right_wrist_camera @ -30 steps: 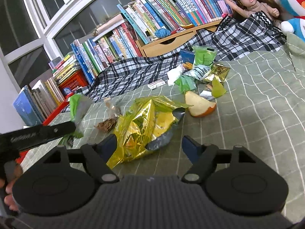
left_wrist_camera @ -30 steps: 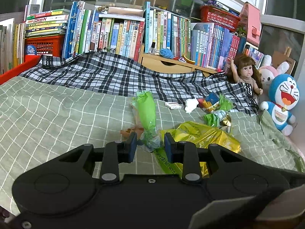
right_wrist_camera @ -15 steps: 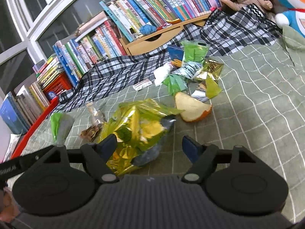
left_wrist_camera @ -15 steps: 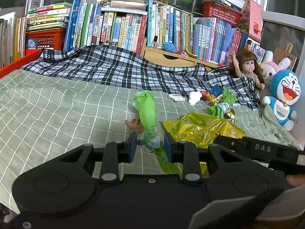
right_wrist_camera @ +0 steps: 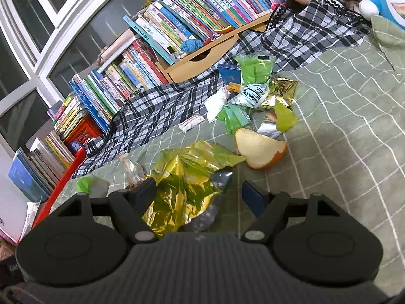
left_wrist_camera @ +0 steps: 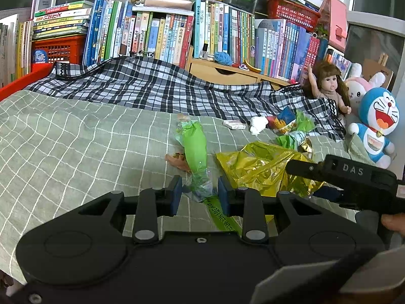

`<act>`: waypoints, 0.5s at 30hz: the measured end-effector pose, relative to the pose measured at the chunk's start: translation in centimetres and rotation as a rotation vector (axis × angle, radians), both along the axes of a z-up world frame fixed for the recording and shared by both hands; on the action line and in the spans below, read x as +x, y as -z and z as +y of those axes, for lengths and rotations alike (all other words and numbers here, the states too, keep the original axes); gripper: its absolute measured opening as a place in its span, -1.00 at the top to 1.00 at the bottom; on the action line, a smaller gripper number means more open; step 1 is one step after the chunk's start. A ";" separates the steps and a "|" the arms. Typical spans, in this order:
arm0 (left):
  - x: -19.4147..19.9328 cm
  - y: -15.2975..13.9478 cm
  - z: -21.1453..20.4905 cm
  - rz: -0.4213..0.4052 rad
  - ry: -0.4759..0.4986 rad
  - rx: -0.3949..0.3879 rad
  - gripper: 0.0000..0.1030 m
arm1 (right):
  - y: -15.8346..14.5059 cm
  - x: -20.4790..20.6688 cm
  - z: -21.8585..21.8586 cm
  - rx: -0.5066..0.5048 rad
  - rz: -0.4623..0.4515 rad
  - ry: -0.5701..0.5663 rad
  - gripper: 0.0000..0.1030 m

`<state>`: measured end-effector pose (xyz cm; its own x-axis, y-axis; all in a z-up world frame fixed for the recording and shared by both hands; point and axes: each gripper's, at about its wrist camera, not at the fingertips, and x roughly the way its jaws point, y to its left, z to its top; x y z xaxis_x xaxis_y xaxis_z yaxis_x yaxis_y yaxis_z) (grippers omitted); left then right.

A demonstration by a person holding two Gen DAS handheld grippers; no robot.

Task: Collect trash
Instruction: 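Close the right gripper on the crumpled gold foil wrapper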

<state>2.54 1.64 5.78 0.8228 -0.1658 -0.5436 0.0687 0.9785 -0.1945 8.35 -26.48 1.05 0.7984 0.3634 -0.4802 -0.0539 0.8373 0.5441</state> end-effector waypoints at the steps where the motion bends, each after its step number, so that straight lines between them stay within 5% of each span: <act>1: 0.0 0.1 0.0 0.001 0.002 0.000 0.44 | 0.0 0.2 0.0 0.007 0.001 -0.004 -0.62; 6: 0.0 0.0 -0.2 0.003 0.010 0.003 0.44 | -0.5 0.2 0.6 0.004 -0.008 -0.036 -0.11; 8: -0.1 0.0 -0.2 0.001 0.012 0.008 0.44 | -1.0 0.0 1.0 -0.033 -0.018 -0.043 0.48; 15: -0.7 -0.2 -0.2 -0.005 0.018 0.011 0.44 | -2.3 -1.3 1.1 -0.072 -0.052 -0.055 0.68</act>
